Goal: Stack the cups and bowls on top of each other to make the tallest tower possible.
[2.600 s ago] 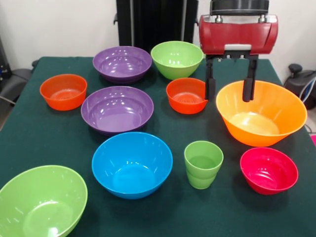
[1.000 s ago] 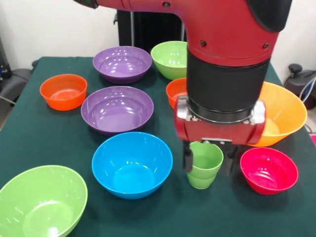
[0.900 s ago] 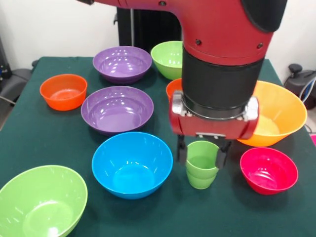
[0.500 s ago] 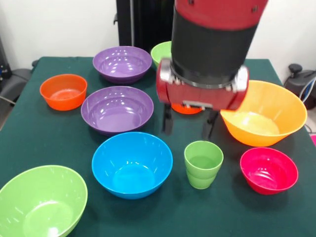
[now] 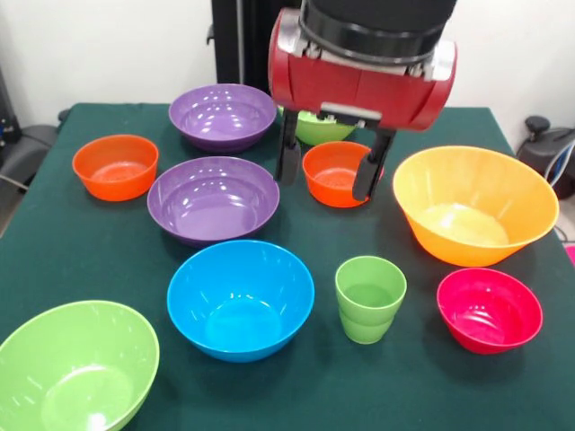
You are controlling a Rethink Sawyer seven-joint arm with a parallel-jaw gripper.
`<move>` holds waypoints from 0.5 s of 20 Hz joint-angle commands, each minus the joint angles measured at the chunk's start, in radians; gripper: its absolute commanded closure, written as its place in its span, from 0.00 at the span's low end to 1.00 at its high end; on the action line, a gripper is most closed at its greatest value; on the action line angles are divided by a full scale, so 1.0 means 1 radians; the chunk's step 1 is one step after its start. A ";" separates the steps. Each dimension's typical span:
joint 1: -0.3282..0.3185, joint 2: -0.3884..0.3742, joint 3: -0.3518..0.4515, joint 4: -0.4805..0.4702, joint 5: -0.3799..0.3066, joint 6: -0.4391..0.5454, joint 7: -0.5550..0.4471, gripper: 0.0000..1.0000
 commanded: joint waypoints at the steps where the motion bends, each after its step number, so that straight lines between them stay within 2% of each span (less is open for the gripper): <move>1: 0.022 -0.020 0.027 0.186 -0.014 0.029 0.046 0.00; 10: 0.031 -0.097 0.022 0.424 0.030 -0.158 0.104 0.00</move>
